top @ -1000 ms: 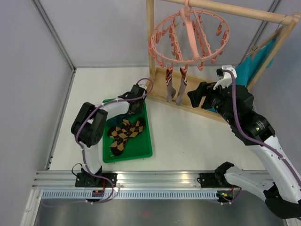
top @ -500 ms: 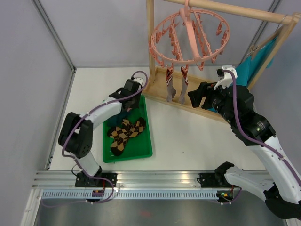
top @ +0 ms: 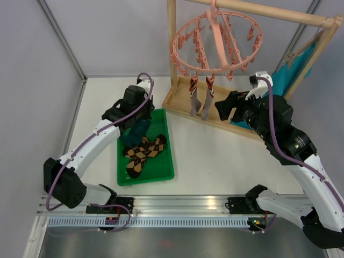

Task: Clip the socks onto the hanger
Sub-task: Pick up the sock from the bin.

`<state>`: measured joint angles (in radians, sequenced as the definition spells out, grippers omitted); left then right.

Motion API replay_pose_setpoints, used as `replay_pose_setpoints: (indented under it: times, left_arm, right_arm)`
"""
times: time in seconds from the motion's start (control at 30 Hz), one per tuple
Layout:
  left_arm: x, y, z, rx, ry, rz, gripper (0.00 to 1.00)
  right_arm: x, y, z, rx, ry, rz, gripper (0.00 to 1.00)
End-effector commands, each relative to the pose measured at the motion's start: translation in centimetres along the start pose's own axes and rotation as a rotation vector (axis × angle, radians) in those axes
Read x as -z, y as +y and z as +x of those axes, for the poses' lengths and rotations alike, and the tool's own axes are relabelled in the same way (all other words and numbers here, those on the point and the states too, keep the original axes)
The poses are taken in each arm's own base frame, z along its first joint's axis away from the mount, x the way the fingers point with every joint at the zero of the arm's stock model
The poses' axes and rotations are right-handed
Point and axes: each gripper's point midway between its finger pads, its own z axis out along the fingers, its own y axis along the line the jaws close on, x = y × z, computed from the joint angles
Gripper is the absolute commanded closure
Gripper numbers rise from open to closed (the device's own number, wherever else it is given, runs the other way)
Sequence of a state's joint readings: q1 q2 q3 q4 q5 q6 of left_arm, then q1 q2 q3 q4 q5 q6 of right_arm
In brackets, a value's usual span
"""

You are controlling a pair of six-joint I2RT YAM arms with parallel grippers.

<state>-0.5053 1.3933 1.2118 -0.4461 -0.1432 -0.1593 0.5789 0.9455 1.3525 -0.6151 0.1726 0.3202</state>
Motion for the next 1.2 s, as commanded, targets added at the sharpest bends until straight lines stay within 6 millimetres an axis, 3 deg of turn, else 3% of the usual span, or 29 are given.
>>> replay_pose_setpoints:
  times: [0.0, 0.23, 0.37, 0.5, 0.6, 0.9, 1.03, 1.17]
  left_arm:
    - [3.5, -0.6, -3.0, 0.038, -0.089, 0.054, 0.98]
    - [8.7, -1.5, -6.2, 0.048, -0.178, 0.128, 0.98]
    - [11.5, -2.3, -8.0, 0.052, -0.238, 0.183, 0.98]
    - [14.7, -4.5, -9.8, 0.036, -0.288, 0.322, 0.98]
    - [17.2, -6.8, -11.1, 0.007, -0.319, 0.44, 0.98]
    - [19.3, -13.0, -10.4, -0.068, -0.31, 0.635, 0.98]
    - [20.1, -14.8, -10.1, -0.088, -0.31, 0.691, 0.98]
    - [20.6, -15.9, -9.8, -0.103, -0.308, 0.73, 0.98]
  right_arm:
    - [0.7, 0.6, -2.1, 0.006, -0.044, -0.021, 0.22]
    - [1.3, 1.1, -4.1, 0.01, -0.071, -0.026, 0.22]
    - [1.7, 0.1, -5.3, 0.041, -0.083, 0.037, 0.21]
    - [2.1, -0.7, -7.1, 0.087, -0.105, 0.095, 0.21]
    - [1.4, -1.0, -7.0, 0.138, -0.073, 0.122, 0.2]
    - [-2.7, -2.1, -4.4, 0.315, -0.003, 0.148, 0.23]
    - [-4.0, -2.4, -4.2, 0.382, -0.032, 0.115, 0.23]
    - [-4.9, -4.1, -4.6, 0.39, -0.066, 0.127, 0.23]
